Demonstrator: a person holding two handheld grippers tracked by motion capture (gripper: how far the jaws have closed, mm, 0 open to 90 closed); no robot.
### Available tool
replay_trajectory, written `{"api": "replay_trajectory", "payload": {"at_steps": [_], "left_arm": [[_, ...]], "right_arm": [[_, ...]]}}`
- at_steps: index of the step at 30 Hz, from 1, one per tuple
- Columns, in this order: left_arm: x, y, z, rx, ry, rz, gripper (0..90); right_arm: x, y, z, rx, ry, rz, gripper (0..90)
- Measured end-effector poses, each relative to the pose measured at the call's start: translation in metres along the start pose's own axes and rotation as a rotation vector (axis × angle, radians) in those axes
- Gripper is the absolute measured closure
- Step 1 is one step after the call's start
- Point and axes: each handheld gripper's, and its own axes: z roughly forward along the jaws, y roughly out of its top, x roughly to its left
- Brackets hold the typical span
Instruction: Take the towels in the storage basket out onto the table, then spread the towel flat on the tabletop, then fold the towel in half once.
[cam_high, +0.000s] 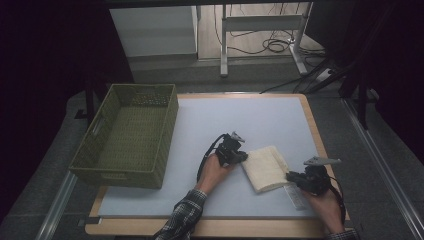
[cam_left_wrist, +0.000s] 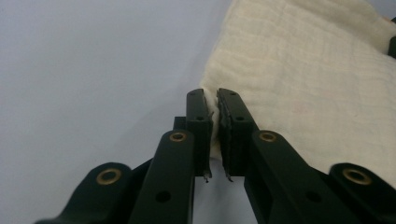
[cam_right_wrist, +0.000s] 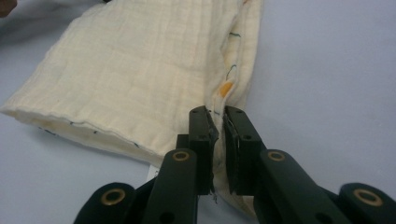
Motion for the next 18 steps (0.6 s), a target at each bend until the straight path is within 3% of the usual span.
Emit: {"api": "replay_trajectory", "payload": {"at_steps": [5,12,18], "left_arm": [[0.000,0.001,-0.003,-0.030,0.029,0.049,86.4],[0.003,0.007,-0.020,-0.080,0.044,0.059,86.2],[0.004,0.012,-0.038,-0.078,0.075,0.084,86.0]], "right_arm": [[-0.001,0.001,-0.002,-0.014,0.014,0.017,82.9],[0.009,0.009,-0.012,-0.047,0.043,-0.012,82.8],[0.018,0.018,-0.015,-0.071,0.078,-0.025,82.8]]}}
